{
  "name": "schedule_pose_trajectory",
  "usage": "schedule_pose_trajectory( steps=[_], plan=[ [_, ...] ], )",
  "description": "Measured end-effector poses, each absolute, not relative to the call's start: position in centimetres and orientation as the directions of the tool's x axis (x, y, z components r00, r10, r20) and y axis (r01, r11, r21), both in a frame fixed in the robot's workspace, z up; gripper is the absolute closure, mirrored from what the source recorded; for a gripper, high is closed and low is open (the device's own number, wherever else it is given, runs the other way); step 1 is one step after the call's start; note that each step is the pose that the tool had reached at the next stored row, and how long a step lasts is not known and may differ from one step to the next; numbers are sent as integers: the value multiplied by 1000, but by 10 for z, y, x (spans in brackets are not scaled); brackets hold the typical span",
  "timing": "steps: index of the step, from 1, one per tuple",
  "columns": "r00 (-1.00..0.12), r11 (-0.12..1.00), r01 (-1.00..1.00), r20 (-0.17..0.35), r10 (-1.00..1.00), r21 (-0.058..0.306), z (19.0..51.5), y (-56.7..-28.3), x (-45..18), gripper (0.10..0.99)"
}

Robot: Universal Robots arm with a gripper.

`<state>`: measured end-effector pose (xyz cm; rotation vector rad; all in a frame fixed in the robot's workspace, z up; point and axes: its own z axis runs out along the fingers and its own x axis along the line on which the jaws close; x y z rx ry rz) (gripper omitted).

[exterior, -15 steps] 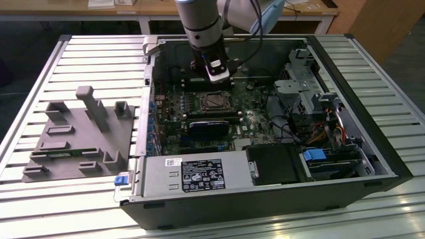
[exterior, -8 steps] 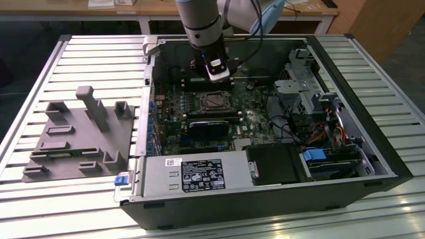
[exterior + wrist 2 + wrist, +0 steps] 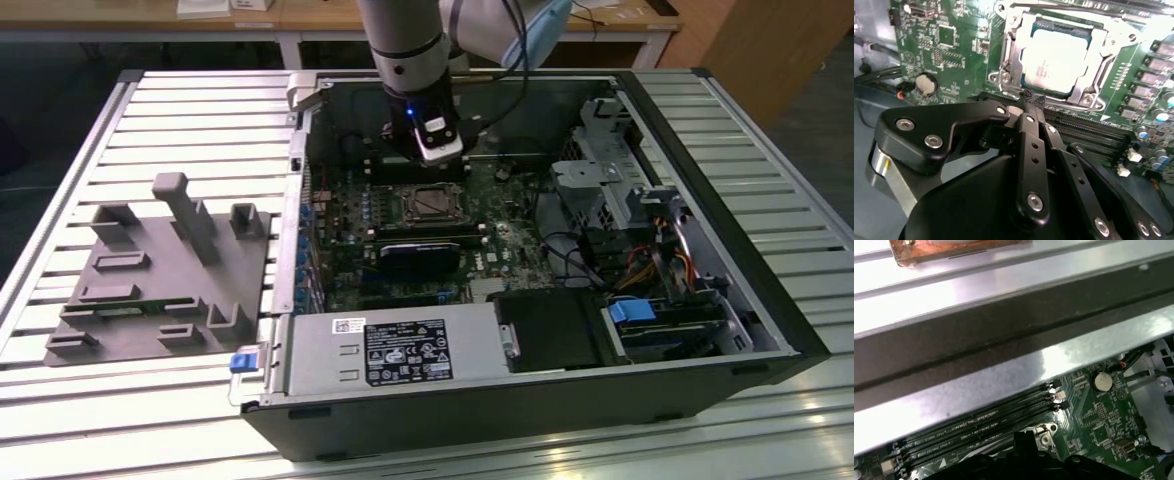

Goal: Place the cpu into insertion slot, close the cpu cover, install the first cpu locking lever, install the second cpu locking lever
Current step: 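Install the first cpu locking lever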

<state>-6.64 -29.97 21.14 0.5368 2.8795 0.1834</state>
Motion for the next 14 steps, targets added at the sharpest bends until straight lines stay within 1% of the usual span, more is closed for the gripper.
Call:
schedule_pose_trajectory(
  steps=[4,7,9,14],
  plan=[
    [-921,928,351,-130,366,127,211,-300,-62,984],
    [-926,928,355,-98,366,110,211,-300,-59,984],
    [-926,928,357,-89,366,103,211,-301,-58,984],
    [-925,927,360,-86,369,102,211,-308,-57,984]
  ],
)
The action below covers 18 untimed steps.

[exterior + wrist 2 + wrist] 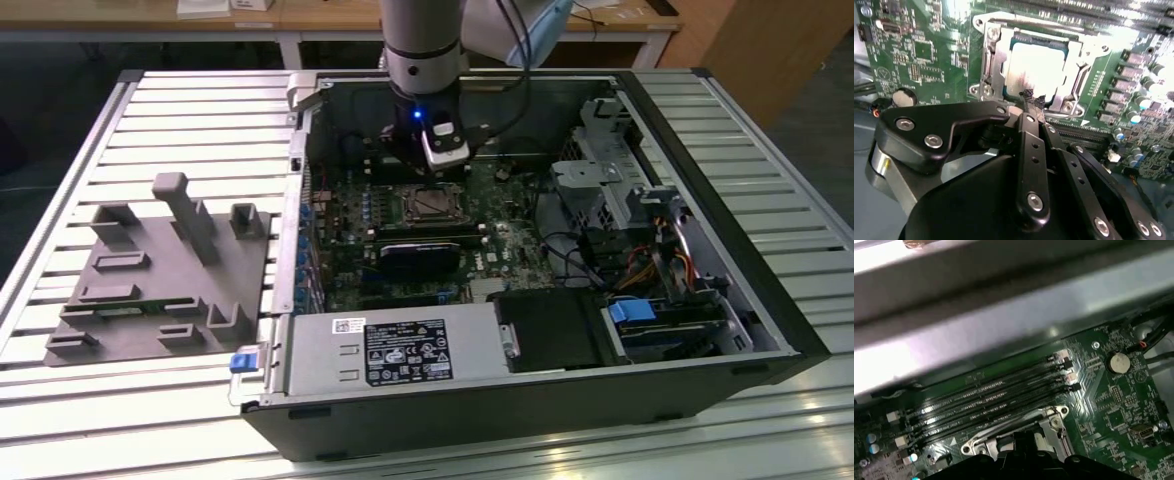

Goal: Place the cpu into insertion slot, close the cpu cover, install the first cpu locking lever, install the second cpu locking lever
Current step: 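Install the first cpu locking lever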

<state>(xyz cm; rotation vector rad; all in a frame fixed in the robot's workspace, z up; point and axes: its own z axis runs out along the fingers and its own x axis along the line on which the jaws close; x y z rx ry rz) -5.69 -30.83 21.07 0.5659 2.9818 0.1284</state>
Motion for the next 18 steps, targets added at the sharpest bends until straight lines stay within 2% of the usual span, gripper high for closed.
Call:
schedule_pose_trajectory(
  steps=[11,18],
  plan=[
    [-924,925,365,-86,374,102,210,-330,-56,984],
    [-923,925,366,-86,374,102,210,-332,-56,984]
  ],
)
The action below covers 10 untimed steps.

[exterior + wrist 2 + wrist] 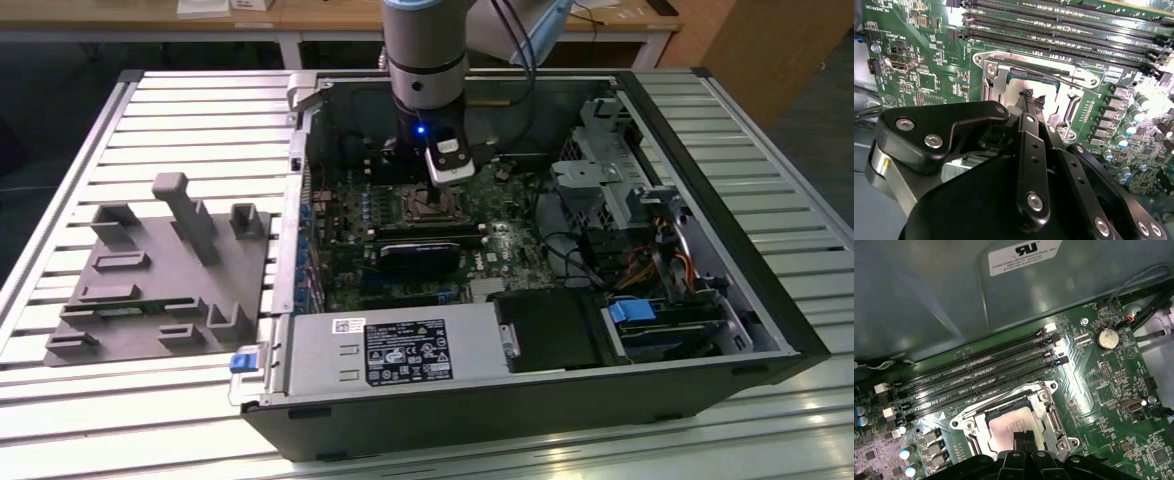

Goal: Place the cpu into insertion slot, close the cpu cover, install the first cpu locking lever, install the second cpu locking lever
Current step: 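Install the first cpu locking lever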

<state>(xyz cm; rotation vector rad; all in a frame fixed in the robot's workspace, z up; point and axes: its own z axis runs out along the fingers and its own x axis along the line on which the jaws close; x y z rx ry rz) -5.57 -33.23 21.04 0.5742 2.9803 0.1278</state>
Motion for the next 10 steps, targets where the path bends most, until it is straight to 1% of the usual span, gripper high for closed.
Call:
schedule_pose_trajectory(
  steps=[10],
  plan=[
    [-923,925,366,-86,374,102,221,-332,-56,984]
  ],
)
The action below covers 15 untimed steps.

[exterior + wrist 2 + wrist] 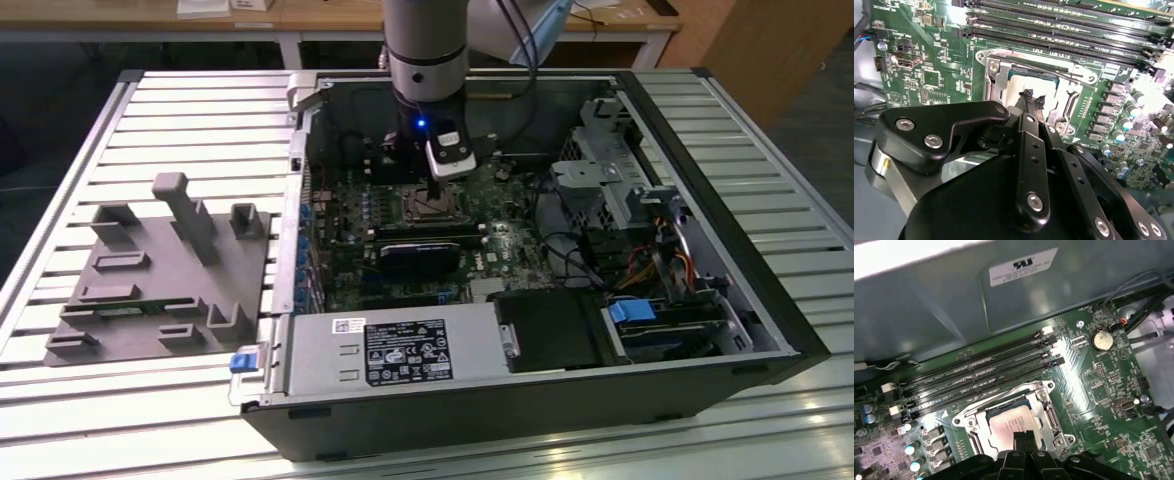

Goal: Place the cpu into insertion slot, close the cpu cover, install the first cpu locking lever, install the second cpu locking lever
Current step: 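Install the first cpu locking lever, then install the second cpu locking lever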

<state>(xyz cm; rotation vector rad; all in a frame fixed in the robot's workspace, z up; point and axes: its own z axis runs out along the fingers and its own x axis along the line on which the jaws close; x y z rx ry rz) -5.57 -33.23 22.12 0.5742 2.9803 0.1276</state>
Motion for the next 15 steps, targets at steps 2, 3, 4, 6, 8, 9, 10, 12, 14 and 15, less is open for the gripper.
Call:
schedule_pose_trajectory(
  steps=[2,3,4,6,8,9,10,12,14,15],
  plan=[
    [-923,925,366,-86,374,102,226,-332,-56,984],
    [-923,925,365,-86,374,101,227,-332,-56,984],
    [-923,925,366,-86,374,101,229,-332,-56,984],
    [-923,925,366,-86,374,101,232,-332,-56,984],
    [-923,925,366,-86,374,101,234,-332,-56,984],
    [-923,925,365,-86,374,101,235,-332,-56,984],
    [-923,925,366,-86,374,101,235,-332,-56,984],
    [-923,925,366,-86,374,101,235,-332,-56,984],
    [-923,925,366,-86,374,101,235,-332,-56,984],
    [-923,925,366,-86,374,101,235,-332,-56,984]
  ],
)
